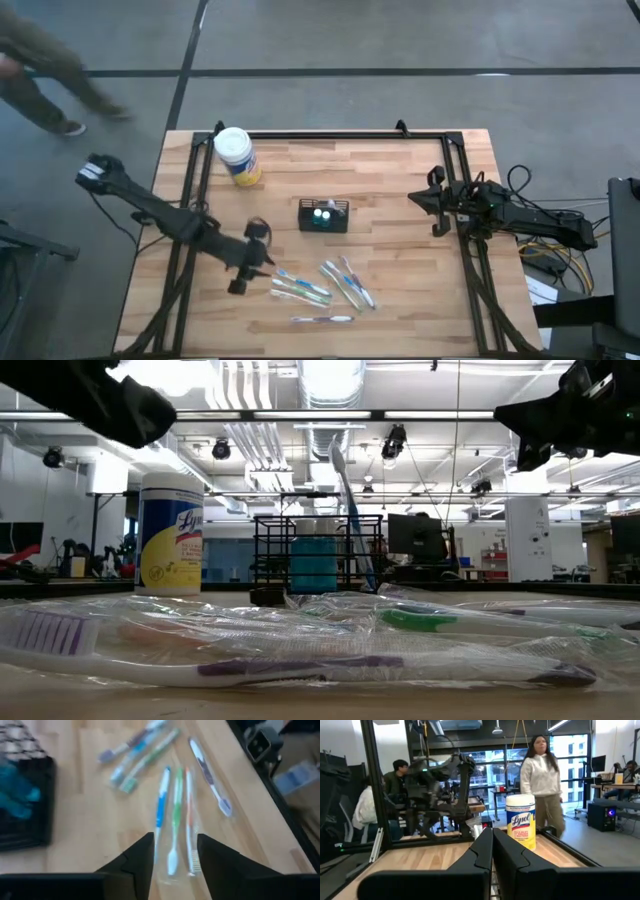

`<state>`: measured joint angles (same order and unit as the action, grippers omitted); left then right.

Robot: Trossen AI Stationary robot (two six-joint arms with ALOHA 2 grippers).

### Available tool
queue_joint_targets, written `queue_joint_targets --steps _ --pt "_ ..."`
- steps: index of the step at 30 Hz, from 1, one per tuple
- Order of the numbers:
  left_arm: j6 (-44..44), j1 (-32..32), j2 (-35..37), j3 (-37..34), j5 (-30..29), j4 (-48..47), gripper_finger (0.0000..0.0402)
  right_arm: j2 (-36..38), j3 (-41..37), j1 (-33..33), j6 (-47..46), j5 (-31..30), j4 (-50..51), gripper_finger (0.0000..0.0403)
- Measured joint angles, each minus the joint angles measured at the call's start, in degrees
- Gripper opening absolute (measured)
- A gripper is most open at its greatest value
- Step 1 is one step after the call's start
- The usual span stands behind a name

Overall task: Pick & Place toothbrushing station
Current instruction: Put the left blue toothbrush into the mesh organizer

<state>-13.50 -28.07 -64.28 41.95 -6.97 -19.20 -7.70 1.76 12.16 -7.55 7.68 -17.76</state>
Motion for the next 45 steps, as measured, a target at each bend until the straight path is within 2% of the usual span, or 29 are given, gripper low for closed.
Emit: queue_joint_targets --steps 5,9,15,27,45 --pt "-0.9 -2.5 -9.3 6.5 -2.7 -2.7 0.0167 0.0 0.0 0.0 0.0 0.0 0.2 0.0008" --pt "-1.2 -1.5 -15.5 9.3 -5.5 -7.6 0.0166 0.0 0.0 0.0 0.0 0.1 0.4 0.0008" --pt "0.5 2.2 -22.3 10.8 -1.6 -7.6 0.0174 0.0 0.0 0.0 -0.9 0.5 0.5 0.0008" --pt "7.8 3.4 -26.8 10.8 1.5 -7.7 0.0186 -0.8 0.0 0.0 0.2 0.4 1.2 0.0008" --pt "18.0 4.8 -40.2 19.2 3.4 -8.3 0.0179 -0.7 0.0 0.0 0.0 0.2 1.1 0.0008"
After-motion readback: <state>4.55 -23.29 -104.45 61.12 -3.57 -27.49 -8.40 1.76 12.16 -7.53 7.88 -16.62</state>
